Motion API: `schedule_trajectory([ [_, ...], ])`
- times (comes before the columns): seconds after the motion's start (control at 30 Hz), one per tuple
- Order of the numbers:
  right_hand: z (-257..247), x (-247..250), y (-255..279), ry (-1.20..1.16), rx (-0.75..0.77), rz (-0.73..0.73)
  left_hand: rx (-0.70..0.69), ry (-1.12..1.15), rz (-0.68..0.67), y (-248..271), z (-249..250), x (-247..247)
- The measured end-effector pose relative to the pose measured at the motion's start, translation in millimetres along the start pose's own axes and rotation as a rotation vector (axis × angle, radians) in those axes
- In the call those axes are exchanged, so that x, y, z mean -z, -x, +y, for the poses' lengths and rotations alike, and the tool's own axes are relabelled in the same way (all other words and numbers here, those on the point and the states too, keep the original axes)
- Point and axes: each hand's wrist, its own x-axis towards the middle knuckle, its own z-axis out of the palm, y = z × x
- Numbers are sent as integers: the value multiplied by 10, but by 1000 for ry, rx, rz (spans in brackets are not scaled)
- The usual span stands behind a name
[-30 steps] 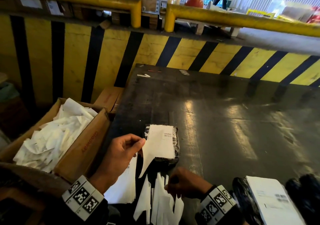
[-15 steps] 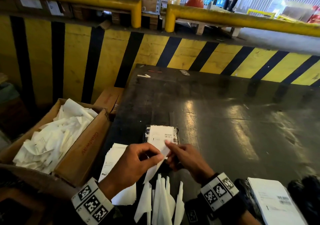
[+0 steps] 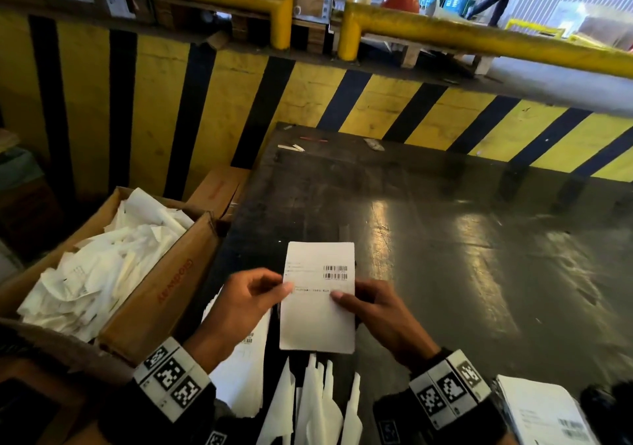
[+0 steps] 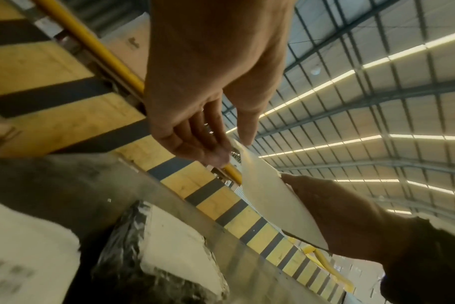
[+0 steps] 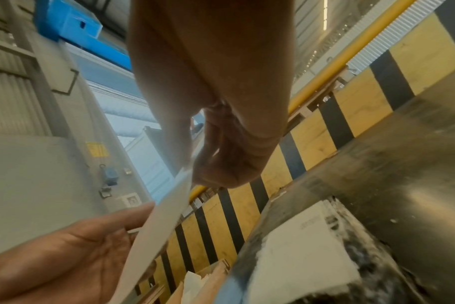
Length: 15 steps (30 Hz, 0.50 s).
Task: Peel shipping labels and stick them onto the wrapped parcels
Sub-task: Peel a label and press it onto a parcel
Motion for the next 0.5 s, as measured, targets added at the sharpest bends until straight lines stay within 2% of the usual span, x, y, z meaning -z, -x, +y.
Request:
schedule_trajectory([
  [0.07,81,20,-19,36,-64,-1,27,-1,-56,2,-77,-49],
  [0.23,329,81,-107,7,-222,63,89,-70,-61,-97,-301,-185],
  [0.4,393,113,-282,-174,-288,137,150,-92,-66,-350,-405,-294],
  [0.5,394,195,-467,-162,-303,206,188,-101,-68,-578,-440,-354],
])
